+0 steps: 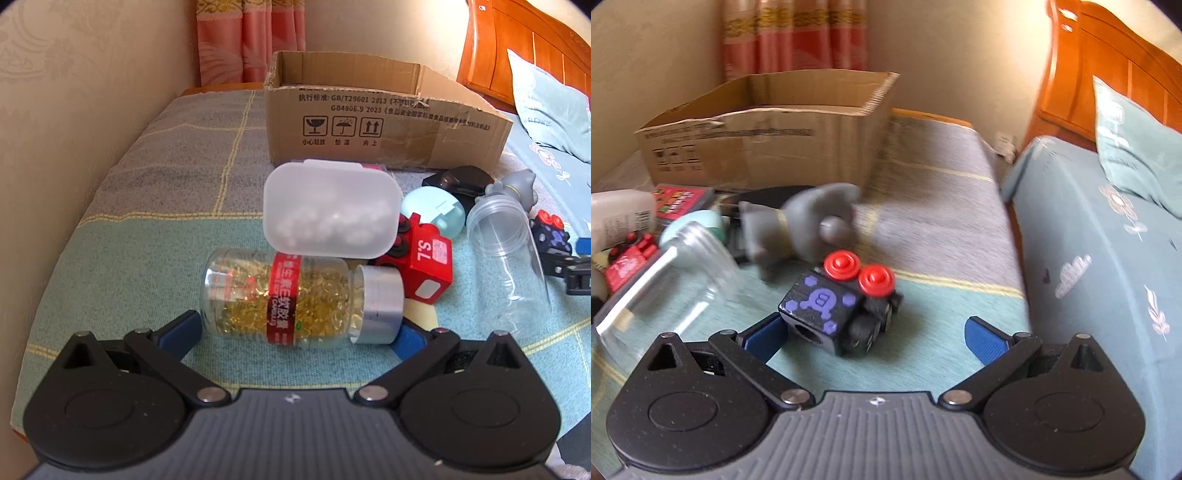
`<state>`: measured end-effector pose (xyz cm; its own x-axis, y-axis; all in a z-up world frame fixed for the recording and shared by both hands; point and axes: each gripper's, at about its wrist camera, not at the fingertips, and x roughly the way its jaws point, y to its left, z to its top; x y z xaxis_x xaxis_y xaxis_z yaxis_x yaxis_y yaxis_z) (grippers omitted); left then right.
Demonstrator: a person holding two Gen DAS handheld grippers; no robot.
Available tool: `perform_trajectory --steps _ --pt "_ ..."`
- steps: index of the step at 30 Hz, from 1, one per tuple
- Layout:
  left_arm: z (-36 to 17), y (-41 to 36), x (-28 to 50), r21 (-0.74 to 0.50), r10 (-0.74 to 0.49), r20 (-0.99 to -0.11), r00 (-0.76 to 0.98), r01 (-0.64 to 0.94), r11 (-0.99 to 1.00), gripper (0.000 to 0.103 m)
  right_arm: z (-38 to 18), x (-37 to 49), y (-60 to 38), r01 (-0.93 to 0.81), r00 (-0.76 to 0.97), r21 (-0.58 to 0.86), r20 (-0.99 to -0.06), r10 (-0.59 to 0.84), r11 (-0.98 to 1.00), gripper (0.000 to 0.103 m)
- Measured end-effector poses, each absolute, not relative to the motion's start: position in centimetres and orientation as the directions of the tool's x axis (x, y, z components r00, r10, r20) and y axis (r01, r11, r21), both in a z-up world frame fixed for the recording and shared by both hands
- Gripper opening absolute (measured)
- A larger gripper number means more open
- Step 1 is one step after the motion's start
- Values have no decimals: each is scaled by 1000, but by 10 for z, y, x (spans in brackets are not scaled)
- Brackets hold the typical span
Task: Organize rigid objects
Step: 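Grasp the gold-capsule bottle with the left gripper while the right gripper grasps the black red-button cube, then carry the bottle into the cardboard box and open the left gripper while the right drops the cube there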
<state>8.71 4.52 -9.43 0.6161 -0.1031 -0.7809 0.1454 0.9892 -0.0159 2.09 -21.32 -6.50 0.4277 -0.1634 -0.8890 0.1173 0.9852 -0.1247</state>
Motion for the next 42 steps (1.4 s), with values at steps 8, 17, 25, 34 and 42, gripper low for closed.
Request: perform_trajectory --steps 8,17,25,34,42 --pt "-95 45 88 -17 -107 -771 627 148 989 103 -66 16 -219 133 429 -120 -888 -166 984 103" --pt "-91 40 86 16 -93 -739 667 155 988 102 -70 28 -211 94 459 -87 -880 -121 992 97" --pt "-84 40 88 -3 -109 -732 672 158 988 98 -68 32 -207 97 463 -100 -876 -134 990 88" --pt "-83 41 88 -14 -120 -737 666 162 987 94 -65 35 -208 131 448 -122 -878 -169 984 75" --pt "-83 41 90 -2 -119 -748 653 177 984 94 -61 34 -210 135 435 -142 -881 -187 981 62"
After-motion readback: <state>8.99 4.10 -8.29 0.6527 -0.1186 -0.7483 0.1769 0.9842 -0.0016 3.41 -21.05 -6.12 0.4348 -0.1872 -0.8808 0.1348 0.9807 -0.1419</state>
